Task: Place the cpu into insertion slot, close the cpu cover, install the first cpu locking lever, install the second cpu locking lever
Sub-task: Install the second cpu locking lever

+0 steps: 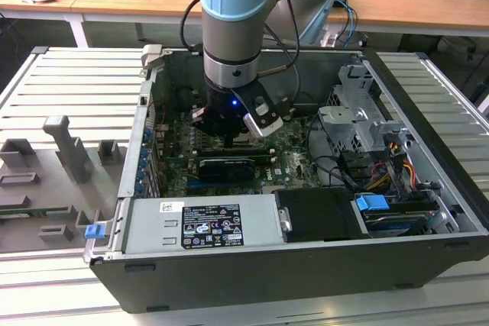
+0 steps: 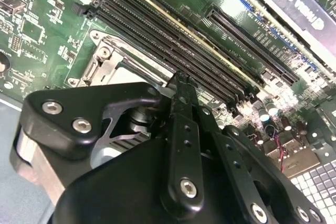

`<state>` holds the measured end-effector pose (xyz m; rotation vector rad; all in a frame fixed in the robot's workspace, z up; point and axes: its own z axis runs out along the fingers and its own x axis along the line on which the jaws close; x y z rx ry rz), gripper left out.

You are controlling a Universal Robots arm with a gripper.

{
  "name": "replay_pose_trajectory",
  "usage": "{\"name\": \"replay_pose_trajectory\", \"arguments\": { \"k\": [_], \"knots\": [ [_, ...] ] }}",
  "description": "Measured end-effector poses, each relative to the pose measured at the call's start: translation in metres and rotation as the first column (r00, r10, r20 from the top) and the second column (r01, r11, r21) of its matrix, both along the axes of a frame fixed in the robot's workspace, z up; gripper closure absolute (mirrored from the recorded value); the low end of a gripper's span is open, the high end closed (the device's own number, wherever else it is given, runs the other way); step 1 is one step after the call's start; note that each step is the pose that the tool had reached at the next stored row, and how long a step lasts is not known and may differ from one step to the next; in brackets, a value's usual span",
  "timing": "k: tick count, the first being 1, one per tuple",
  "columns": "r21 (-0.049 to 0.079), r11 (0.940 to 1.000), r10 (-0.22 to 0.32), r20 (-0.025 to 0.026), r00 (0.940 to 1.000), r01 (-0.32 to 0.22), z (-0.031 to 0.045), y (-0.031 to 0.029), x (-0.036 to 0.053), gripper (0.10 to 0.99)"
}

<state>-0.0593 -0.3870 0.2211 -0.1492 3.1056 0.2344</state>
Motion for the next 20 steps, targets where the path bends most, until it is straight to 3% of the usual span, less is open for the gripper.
{"name": "replay_pose_trajectory", "arguments": {
  "k": [9,13,17,20],
  "knots": [
    [0.001,1.0,0.0,0.0001,1.0,0.0,-0.002,0.0,-0.0079,0.98],
    [0.004,1.0,0.0,0.0001,1.0,0.0,-0.0034,-0.0002,-0.0158,0.98],
    [0.023,0.9997,0.0,0.0,1.0,0.0,-0.006,-0.0009,-0.0172,0.98],
    [0.032,0.9995,0.0,0.0,1.0,0.0,-0.0126,-0.001,-0.0198,0.98]
  ]
}}
